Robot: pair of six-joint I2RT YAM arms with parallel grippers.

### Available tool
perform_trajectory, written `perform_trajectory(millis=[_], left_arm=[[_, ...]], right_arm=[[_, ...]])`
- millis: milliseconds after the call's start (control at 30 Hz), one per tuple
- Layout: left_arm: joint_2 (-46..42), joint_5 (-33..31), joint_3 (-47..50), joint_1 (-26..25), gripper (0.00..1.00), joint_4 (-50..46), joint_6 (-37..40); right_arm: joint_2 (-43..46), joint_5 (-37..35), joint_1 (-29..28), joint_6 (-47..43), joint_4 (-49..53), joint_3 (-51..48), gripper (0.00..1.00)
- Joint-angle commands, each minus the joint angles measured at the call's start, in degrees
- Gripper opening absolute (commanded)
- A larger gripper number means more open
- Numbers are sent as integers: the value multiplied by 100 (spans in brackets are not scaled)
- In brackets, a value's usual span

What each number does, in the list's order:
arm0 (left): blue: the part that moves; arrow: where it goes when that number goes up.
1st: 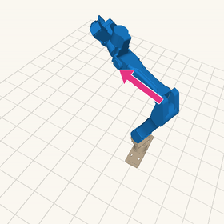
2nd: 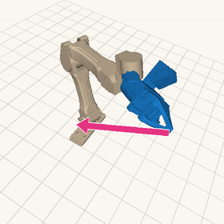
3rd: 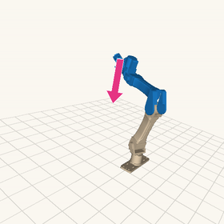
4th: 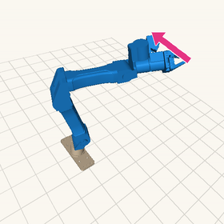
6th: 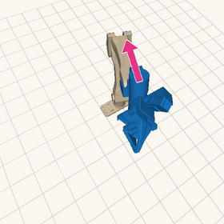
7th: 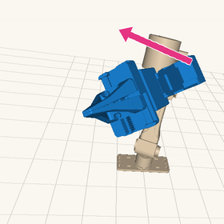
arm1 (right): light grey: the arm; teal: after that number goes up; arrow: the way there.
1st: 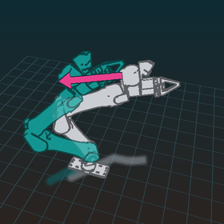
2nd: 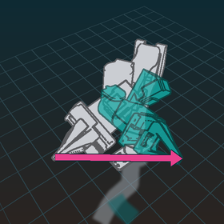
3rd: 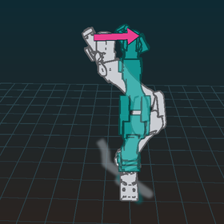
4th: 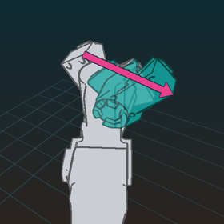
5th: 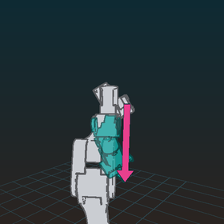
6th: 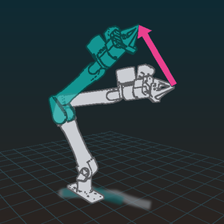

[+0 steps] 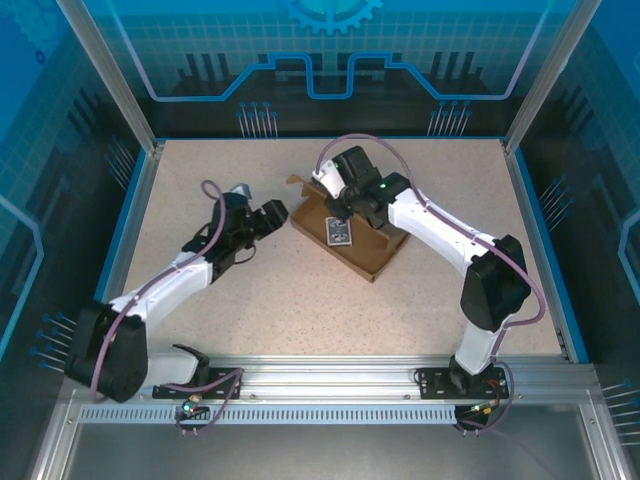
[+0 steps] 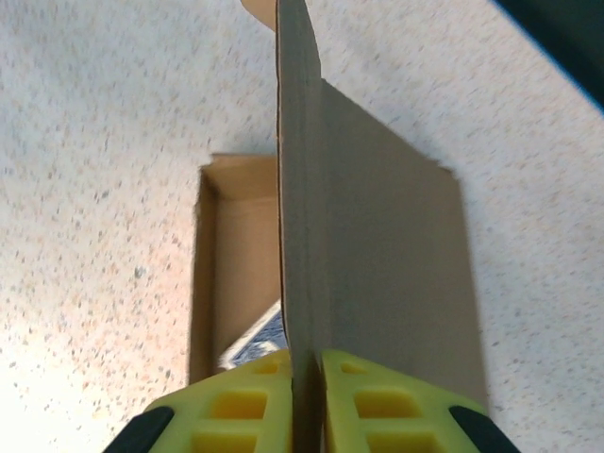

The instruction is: Fold the paper box

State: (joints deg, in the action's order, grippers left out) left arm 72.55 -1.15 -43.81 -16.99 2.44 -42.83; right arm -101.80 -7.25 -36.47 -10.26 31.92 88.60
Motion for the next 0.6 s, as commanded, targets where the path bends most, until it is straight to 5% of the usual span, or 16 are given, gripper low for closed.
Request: perform_trajectory(millis=[0,133,333,567], left_arm=[[-412,114,75,446,78,-486,466],[-457,298,-35,959,80,-451,665],[180,724,-630,1037,81,-495,969],[1373,1468,-1579,913,78,-634,1196]], right_arm=[[117,-97,-160,56,68,-329,15],[90,-185,-258,-6,104,-639,16],[134,-137,-419,-230,206,-962,24],[564,287,-479,-375,406,-1221,49]])
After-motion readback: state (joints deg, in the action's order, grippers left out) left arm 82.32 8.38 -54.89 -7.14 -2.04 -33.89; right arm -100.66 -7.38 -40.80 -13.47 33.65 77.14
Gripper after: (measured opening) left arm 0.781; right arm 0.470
